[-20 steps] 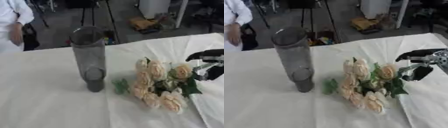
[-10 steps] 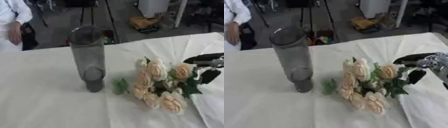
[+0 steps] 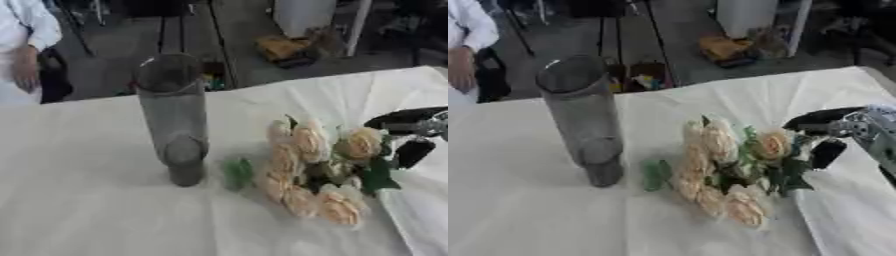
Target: Arrange flowers into the vase.
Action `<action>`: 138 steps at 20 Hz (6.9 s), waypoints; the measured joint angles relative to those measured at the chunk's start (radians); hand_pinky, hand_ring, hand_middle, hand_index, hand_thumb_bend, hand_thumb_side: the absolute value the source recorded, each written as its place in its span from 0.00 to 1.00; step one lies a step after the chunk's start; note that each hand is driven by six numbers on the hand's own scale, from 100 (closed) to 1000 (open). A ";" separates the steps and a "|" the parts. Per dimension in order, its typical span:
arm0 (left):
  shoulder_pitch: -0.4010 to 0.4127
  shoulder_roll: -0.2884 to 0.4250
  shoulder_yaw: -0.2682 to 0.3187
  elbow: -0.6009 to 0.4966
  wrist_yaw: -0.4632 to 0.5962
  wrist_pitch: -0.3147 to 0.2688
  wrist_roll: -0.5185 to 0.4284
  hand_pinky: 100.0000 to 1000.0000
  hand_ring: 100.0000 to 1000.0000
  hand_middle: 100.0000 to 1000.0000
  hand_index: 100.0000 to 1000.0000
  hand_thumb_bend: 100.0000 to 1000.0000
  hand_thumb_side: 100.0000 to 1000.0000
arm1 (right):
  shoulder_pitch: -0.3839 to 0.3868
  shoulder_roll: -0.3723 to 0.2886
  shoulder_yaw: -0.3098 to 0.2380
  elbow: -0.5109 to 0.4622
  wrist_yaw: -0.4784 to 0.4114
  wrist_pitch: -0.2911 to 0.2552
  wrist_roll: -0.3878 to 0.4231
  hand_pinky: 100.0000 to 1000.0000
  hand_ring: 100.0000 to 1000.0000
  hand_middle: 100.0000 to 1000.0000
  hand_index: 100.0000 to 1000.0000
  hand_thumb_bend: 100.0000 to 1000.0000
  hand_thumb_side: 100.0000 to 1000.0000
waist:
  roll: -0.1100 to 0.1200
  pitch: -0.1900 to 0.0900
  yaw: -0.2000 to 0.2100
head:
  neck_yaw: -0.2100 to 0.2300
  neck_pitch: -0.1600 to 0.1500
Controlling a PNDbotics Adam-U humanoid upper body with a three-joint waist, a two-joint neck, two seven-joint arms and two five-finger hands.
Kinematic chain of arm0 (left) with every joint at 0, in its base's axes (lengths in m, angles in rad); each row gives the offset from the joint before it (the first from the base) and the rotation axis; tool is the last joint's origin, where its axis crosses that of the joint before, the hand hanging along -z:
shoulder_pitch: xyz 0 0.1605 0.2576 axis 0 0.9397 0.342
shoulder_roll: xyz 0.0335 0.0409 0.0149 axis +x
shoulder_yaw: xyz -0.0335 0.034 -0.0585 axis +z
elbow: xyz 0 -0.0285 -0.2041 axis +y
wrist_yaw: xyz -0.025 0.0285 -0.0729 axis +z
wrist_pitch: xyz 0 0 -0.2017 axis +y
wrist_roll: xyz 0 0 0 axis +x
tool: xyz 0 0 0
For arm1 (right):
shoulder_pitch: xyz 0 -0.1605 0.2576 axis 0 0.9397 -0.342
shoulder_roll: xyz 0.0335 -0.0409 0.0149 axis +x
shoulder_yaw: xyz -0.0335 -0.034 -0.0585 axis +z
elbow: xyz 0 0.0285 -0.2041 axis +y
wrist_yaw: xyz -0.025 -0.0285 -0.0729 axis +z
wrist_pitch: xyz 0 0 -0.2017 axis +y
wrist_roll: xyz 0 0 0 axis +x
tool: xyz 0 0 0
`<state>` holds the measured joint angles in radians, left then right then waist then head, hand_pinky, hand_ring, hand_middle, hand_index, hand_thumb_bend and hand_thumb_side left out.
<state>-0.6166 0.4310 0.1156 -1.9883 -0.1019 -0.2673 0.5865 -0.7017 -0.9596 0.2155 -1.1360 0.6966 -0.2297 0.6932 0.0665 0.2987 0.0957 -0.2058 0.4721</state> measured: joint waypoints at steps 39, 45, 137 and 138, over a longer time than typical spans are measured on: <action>0.000 -0.009 0.006 0.000 0.000 0.005 0.010 0.86 0.91 0.85 0.95 0.00 1.00 | -0.045 0.110 -0.008 0.132 0.086 -0.028 -0.392 0.00 0.00 0.00 0.00 0.27 0.17 | -0.001 0.010 0.009 | -0.025 -0.017; 0.000 -0.009 0.006 0.000 0.000 0.005 0.010 0.86 0.91 0.85 0.95 0.00 1.00 | -0.027 0.110 -0.009 0.139 0.012 -0.102 -0.468 0.00 0.00 0.00 0.00 0.20 0.22 | 0.000 0.010 0.003 | -0.024 -0.017; -0.018 0.001 -0.013 0.000 0.014 0.001 0.002 0.86 0.90 0.85 0.95 0.00 1.00 | -0.559 0.336 -0.136 -0.297 -1.052 0.569 -1.115 0.00 0.00 0.00 0.00 0.09 0.24 | -0.103 -0.008 0.081 | 0.041 0.000; -0.019 0.001 -0.013 0.000 0.014 0.001 0.001 0.86 0.90 0.85 0.95 0.00 1.00 | -0.564 0.342 -0.136 -0.290 -1.054 0.574 -1.123 0.00 0.00 0.00 0.00 0.09 0.24 | -0.105 -0.008 0.084 | 0.040 0.000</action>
<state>-0.6351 0.4317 0.1028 -1.9883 -0.0881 -0.2662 0.5880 -1.2658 -0.6180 0.0795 -1.4265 -0.3572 0.3447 -0.4302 -0.0384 0.2908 0.1798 -0.1660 0.4722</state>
